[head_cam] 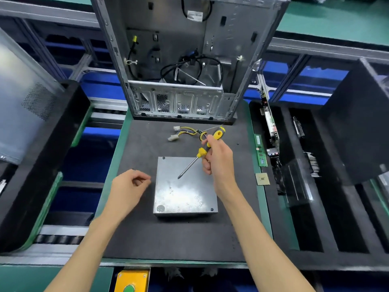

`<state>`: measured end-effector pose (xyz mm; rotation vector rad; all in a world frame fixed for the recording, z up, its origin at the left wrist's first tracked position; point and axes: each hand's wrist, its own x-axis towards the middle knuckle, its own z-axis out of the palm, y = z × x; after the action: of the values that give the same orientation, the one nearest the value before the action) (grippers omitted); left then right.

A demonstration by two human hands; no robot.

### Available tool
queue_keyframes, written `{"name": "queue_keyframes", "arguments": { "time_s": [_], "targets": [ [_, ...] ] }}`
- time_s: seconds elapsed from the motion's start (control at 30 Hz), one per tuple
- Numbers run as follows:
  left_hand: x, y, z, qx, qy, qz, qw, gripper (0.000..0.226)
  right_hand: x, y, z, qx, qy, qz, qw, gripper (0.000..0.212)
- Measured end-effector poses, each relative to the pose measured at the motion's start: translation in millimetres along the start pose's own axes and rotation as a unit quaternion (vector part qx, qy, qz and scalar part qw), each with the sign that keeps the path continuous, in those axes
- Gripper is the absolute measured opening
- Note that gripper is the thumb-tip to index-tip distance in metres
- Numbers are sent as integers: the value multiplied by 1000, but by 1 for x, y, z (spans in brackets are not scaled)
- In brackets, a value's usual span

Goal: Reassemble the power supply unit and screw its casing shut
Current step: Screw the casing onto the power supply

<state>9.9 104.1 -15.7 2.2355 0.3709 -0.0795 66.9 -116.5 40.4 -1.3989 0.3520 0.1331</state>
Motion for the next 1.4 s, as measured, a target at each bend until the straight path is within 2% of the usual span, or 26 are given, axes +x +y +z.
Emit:
{"name": "queue_keyframes", "arguments": {
  "time_s": [0.13, 0.27, 0.37, 0.43, 0.53, 0.6, 0.67, 0.73, 0.8, 0.87, 0.97, 1.07, 1.13, 1.27, 1.33, 1.4],
  "targets": [
    [-2, -5, 16, 97, -58, 36, 993, 16, -2, 2, -12, 18, 17, -4, 1000, 27],
    [1, 3, 18, 183, -106, 47, 976, 10, -1, 0, -39, 39, 72, -2, 997, 30],
    [3, 21, 10, 186, -56, 69, 978, 6, 2, -2, -68, 53, 137, 19, 989, 34],
    [5, 39, 3, 176, 4, 88, 980, 13, 2, -2, -89, 69, 176, 25, 982, 36],
    [5, 75, 2, 153, 61, 145, 976, 19, 1, 1, -121, 78, 216, 24, 973, 26],
    [0, 101, 12, 135, 60, 203, 968, 18, 0, 3, -138, 82, 232, 24, 969, 18],
    [-10, 126, 35, 113, 1, 259, 959, 15, -1, 6, -151, 90, 242, 24, 966, 18],
    [-24, 145, 65, 108, -101, 314, 938, 11, -3, 8, -161, 101, 245, 26, 964, 16],
    [-35, 155, 98, 141, -202, 348, 904, 9, -5, 10, -168, 104, 247, 30, 963, 16],
    [-40, 160, 129, 211, -282, 346, 870, 8, -8, 12, -176, 103, 246, 32, 963, 20],
    [-43, 162, 165, 332, -327, 317, 826, 6, -11, 14, -186, 102, 241, 38, 964, 21],
    [-41, 159, 188, 385, -342, 286, 809, 6, -14, 15, -195, 106, 233, 40, 966, 22],
    [-40, 156, 198, 396, -335, 275, 810, 5, -16, 17, -198, 108, 224, 39, 968, 22],
    [-39, 153, 204, 386, -301, 252, 835, 12, -16, 18, -204, 118, 206, 31, 971, 23],
    [-39, 157, 202, 326, -285, 224, 873, 13, -16, 17, -207, 127, 193, 22, 973, 24],
    [-39, 166, 197, 178, -265, 167, 933, 16, -15, 16, -208, 137, 184, 6, 973, 26]
  ]
}}
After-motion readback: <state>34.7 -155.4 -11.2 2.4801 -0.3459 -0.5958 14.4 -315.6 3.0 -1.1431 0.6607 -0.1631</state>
